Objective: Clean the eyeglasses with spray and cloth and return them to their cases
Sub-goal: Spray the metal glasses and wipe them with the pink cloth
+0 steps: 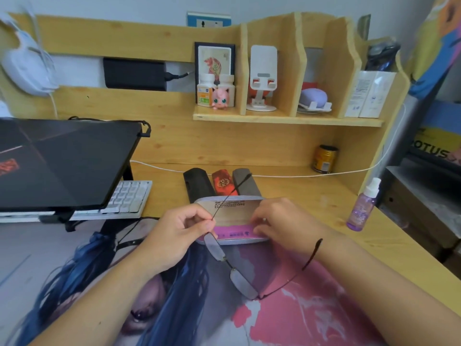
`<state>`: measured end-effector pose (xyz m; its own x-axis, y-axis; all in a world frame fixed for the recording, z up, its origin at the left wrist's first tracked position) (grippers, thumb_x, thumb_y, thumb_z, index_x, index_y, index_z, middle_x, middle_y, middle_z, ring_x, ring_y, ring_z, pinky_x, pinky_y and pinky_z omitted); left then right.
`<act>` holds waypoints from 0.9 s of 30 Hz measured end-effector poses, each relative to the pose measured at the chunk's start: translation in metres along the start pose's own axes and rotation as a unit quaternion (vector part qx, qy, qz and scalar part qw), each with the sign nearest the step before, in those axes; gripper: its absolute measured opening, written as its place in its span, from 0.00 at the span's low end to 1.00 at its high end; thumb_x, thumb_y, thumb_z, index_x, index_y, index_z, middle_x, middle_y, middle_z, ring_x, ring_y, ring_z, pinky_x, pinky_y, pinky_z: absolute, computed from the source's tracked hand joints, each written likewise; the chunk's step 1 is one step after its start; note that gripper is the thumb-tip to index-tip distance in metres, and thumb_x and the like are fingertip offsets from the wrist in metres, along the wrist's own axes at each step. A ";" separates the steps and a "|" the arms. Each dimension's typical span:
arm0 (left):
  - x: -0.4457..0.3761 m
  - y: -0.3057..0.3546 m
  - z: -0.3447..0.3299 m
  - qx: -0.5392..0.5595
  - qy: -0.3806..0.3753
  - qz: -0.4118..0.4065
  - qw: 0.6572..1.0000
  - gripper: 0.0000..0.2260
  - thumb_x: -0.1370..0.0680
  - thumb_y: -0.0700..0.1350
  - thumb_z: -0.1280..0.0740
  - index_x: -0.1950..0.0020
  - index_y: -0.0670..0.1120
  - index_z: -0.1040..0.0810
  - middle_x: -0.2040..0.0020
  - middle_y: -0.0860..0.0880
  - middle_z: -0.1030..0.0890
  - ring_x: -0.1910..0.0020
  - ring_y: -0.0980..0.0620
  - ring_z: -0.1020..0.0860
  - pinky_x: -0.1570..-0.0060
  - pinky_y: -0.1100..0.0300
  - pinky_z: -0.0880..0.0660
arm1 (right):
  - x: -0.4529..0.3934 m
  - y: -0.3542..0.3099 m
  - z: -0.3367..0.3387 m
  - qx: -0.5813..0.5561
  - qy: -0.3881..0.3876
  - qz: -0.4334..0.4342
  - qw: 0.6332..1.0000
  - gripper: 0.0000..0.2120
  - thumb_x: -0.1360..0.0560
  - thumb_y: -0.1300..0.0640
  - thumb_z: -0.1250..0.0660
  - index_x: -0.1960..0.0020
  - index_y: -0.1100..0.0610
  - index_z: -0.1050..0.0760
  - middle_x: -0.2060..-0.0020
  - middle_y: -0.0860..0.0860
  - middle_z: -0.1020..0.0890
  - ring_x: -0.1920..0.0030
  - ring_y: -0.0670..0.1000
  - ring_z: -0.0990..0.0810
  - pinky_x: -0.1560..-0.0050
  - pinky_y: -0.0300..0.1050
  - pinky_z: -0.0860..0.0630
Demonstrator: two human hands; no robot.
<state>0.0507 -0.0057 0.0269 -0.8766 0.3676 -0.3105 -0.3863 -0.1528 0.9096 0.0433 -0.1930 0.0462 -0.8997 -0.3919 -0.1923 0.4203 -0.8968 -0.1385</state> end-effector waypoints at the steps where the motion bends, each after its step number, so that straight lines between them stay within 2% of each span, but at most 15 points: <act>1: 0.000 0.000 0.000 0.002 -0.001 0.002 1.000 0.11 0.22 0.39 0.30 0.59 0.53 0.17 0.60 0.44 0.14 0.58 0.45 0.16 0.54 0.53 0.22 | -0.001 -0.003 -0.003 0.012 -0.010 0.004 1.000 0.07 0.24 0.54 0.31 0.48 0.51 0.17 0.51 0.49 0.18 0.47 0.53 0.21 0.45 0.51 0.25; 3: 0.000 0.000 0.001 0.009 0.001 0.005 1.000 0.10 0.21 0.38 0.30 0.59 0.51 0.18 0.60 0.43 0.14 0.59 0.50 0.16 0.55 0.56 0.23 | -0.003 -0.009 -0.007 0.036 0.000 0.008 0.999 0.08 0.22 0.53 0.33 0.48 0.51 0.16 0.51 0.51 0.17 0.46 0.55 0.21 0.46 0.51 0.26; 5: -0.001 -0.002 0.002 0.006 0.007 0.000 1.000 0.08 0.21 0.39 0.30 0.59 0.50 0.18 0.60 0.44 0.14 0.59 0.49 0.17 0.54 0.53 0.23 | -0.005 -0.009 -0.009 0.065 0.015 -0.001 0.998 0.09 0.21 0.53 0.35 0.46 0.52 0.17 0.50 0.52 0.17 0.46 0.56 0.22 0.48 0.50 0.27; 8: -0.003 -0.002 0.003 0.016 0.016 -0.010 1.000 0.03 0.25 0.50 0.28 0.57 0.52 0.17 0.60 0.44 0.15 0.58 0.38 0.19 0.52 0.43 0.23 | -0.010 -0.007 -0.011 0.095 0.021 -0.017 0.995 0.07 0.21 0.56 0.35 0.48 0.52 0.18 0.52 0.52 0.18 0.48 0.56 0.21 0.53 0.49 0.28; 10: -0.004 -0.001 0.003 0.020 0.020 -0.011 1.000 0.06 0.28 0.55 0.28 0.57 0.53 0.17 0.60 0.44 0.15 0.56 0.34 0.20 0.51 0.42 0.23 | -0.011 -0.006 -0.015 0.111 0.013 -0.029 0.993 0.07 0.23 0.60 0.34 0.51 0.53 0.19 0.54 0.52 0.19 0.50 0.57 0.20 0.56 0.49 0.28; 12: -0.004 -0.003 0.002 0.015 0.013 -0.009 1.000 0.03 0.24 0.48 0.27 0.58 0.53 0.17 0.60 0.44 0.14 0.56 0.37 0.19 0.50 0.43 0.23 | -0.013 -0.005 -0.017 0.134 0.001 -0.039 0.990 0.05 0.24 0.63 0.35 0.55 0.55 0.22 0.56 0.54 0.21 0.52 0.59 0.20 0.60 0.48 0.29; 14: -0.005 -0.005 0.001 0.010 0.010 -0.006 1.000 0.08 0.22 0.39 0.29 0.58 0.51 0.18 0.60 0.44 0.14 0.55 0.38 0.19 0.49 0.46 0.23 | -0.013 0.000 -0.016 0.133 -0.017 -0.056 0.989 0.10 0.24 0.63 0.35 0.62 0.53 0.29 0.61 0.53 0.25 0.54 0.60 0.21 0.62 0.46 0.33; 17: -0.005 -0.007 0.001 0.009 0.009 -0.002 1.000 0.09 0.21 0.37 0.31 0.58 0.48 0.18 0.59 0.42 0.15 0.55 0.41 0.18 0.50 0.54 0.24 | -0.013 0.008 -0.019 0.132 -0.044 -0.063 0.988 0.17 0.24 0.62 0.34 0.68 0.52 0.37 0.67 0.48 0.33 0.57 0.59 0.23 0.62 0.45 0.34; 21: -0.004 -0.003 0.001 0.013 0.010 -0.005 1.000 0.07 0.21 0.37 0.31 0.57 0.46 0.18 0.60 0.44 0.14 0.58 0.51 0.17 0.50 0.60 0.24 | -0.014 0.007 -0.022 0.140 -0.051 -0.052 0.987 0.12 0.24 0.63 0.35 0.63 0.53 0.33 0.61 0.54 0.26 0.55 0.61 0.20 0.58 0.52 0.22; 25: -0.005 -0.004 0.002 0.012 0.014 -0.013 1.000 0.08 0.21 0.38 0.31 0.57 0.50 0.18 0.60 0.44 0.14 0.55 0.43 0.18 0.49 0.55 0.25 | -0.011 0.004 -0.023 0.157 -0.035 -0.033 0.986 0.07 0.23 0.63 0.37 0.58 0.54 0.29 0.55 0.56 0.22 0.54 0.61 0.20 0.58 0.53 0.24; 27: -0.004 -0.005 0.002 0.013 0.018 -0.011 1.000 0.08 0.21 0.38 0.31 0.57 0.50 0.18 0.60 0.43 0.15 0.55 0.43 0.19 0.49 0.54 0.25 | -0.010 0.004 -0.024 0.158 -0.027 -0.028 0.987 0.07 0.23 0.64 0.38 0.57 0.54 0.30 0.55 0.56 0.22 0.54 0.61 0.20 0.58 0.54 0.24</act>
<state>0.0565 -0.0045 0.0246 -0.8778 0.3371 -0.3404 -0.3990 -0.1211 0.9089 0.0563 -0.1877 0.0242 -0.9290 -0.3427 -0.1399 0.3196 -0.9332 0.1642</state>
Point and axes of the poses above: each hand's wrist, its own x-axis away from the middle knuckle, its own z-axis out of the back of the hand, y = z × x, the point moved 9 cm from there along -x, towards the middle knuckle
